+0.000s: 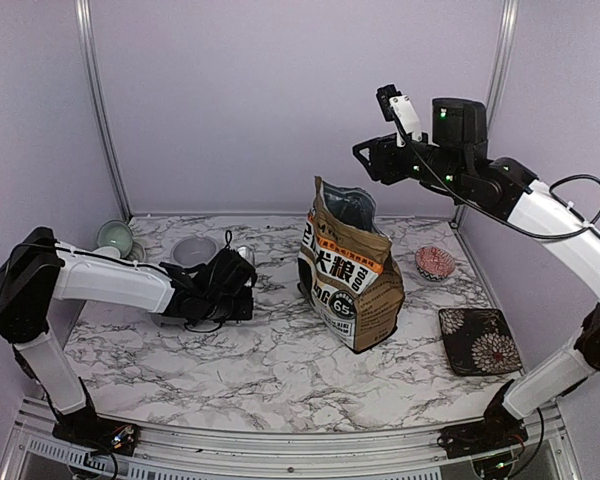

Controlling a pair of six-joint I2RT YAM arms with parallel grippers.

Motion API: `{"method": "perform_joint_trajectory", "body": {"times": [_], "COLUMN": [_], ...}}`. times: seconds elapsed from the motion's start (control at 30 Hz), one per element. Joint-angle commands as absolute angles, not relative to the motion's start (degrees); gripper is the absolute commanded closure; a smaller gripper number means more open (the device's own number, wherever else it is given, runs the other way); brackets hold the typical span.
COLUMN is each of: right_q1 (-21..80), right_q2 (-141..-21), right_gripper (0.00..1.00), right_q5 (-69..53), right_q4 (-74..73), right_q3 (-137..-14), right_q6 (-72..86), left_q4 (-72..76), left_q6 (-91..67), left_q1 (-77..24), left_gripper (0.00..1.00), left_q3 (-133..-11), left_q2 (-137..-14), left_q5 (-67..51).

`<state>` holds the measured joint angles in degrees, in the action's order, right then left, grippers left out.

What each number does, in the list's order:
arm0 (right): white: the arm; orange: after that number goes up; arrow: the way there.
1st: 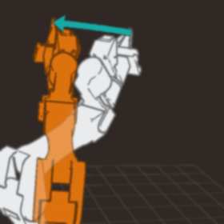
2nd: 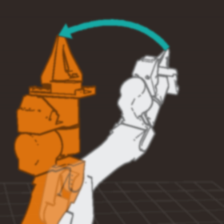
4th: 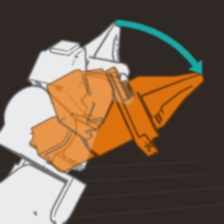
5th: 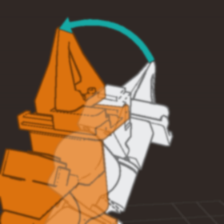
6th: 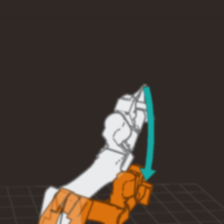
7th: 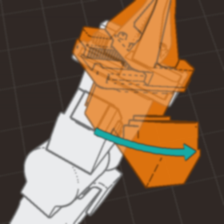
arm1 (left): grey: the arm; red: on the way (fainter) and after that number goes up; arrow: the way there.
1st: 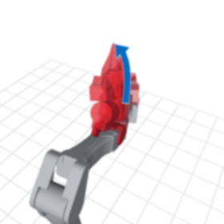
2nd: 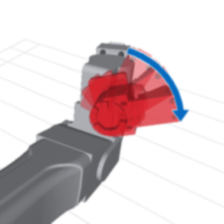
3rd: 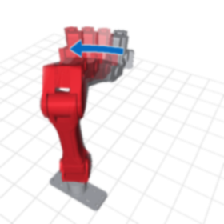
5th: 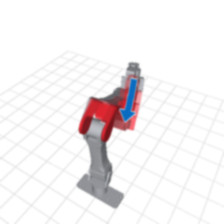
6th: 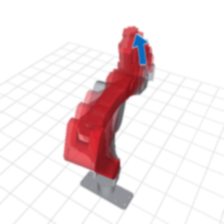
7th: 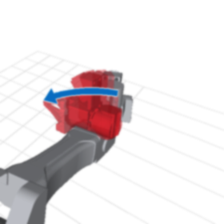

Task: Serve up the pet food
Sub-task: Pick up the spatula from the center of the board, then pass from the left arm to the right

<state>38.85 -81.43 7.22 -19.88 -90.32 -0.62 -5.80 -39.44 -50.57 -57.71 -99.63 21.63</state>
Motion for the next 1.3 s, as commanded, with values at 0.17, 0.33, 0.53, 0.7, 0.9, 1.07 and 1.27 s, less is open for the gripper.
{"method": "perform_joint_trajectory", "body": {"times": [0.17,0.33,0.53,0.7,0.9,1.07,1.27], "right_q1": [38.6,38.6,39.6,41.4,44.1,44.8,44.8], "right_q2": [-80.5,-82.8,-87.3,-91.8,-96.9,-99.4,-103.2], "right_gripper": [0.44,0.43,0.43,0.43,0.43,0.43,0.43], "right_q5": [-4.2,-12.6,-19.7,-20.6,-21.7,-23.3,-25.0], "right_q4": [-19.5,-22.8,-27.5,-31.8,-35.5,-34.9,-36.2], "right_q3": [-93.9,-96.3,-100.9,-105.5,-110.0,-110.8,-113.1], "right_q6": [-3.0,-4.1,-4.8,-5.6,-6.5,-4.1,-2.4], "left_q4": [-3.6,0.0,1.3,2.2,3.1,8.6,16.0], "left_q6": [-30.7,-22.8,-14.9,-8.9,0.2,5.8,18.6], "left_q1": [-50.3,-50.2,-50.3,-50.4,-50.6,-50.9,-51.6], "left_gripper": [1.0,1.0,1.0,1.0,1.0,1.0,1.0], "left_q3": [-54.9,-51.0,-48.8,-48.2,-48.3,-47.0,-44.3], "left_q2": [-91.3,-85.4,-79.8,-75.5,-72.1,-71.0,-70.6], "left_q5": [25.7,25.5,25.1,22.8,21.4,22.2,23.6]}}
